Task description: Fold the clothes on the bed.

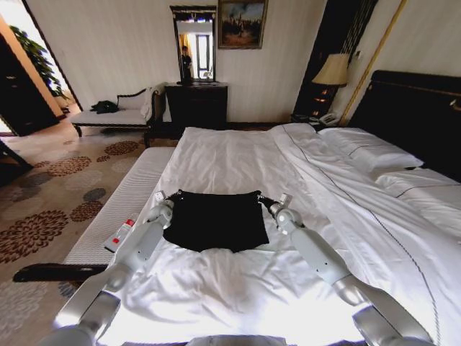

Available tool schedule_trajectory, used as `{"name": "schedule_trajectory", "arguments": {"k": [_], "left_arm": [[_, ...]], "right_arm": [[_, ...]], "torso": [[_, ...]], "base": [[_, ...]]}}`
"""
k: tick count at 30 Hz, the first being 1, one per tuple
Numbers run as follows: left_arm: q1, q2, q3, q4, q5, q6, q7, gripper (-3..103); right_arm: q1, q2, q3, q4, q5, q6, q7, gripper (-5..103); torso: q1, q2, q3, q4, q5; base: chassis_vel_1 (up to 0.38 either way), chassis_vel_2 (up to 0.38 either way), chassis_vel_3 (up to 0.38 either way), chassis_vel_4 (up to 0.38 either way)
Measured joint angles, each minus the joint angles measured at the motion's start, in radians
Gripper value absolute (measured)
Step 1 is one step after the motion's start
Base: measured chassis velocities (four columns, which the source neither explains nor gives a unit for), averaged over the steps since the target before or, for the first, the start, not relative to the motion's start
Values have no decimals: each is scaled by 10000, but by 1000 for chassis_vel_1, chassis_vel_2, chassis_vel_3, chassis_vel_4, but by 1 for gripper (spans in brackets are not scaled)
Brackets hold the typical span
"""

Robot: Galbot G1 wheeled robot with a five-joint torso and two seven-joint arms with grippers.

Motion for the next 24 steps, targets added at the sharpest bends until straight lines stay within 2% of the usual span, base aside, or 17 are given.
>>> {"name": "schedule_trajectory", "arguments": {"k": [7,15,24], "left_arm": [[1103,247,-451,-1280,-263,-77,-33,0],[2281,446,-774,-2551,-126,-266,-71,0],[3531,743,-1428,-3381,46,-413,166,0]], "right_arm": [[-1109,-63,312,712,-818,490,-325,1],[-2608,-249,868,1633,-1459,866,-536,1],[-3894,-401,1099,2743,-2253,1178,-675,1]], "torso": [[-3,1,-1,0,-1],[-3,1,-1,1,2],[-3,1,-1,1,0]], "base": [[0,0,0,0],[0,0,0,0],[0,0,0,0]]}}
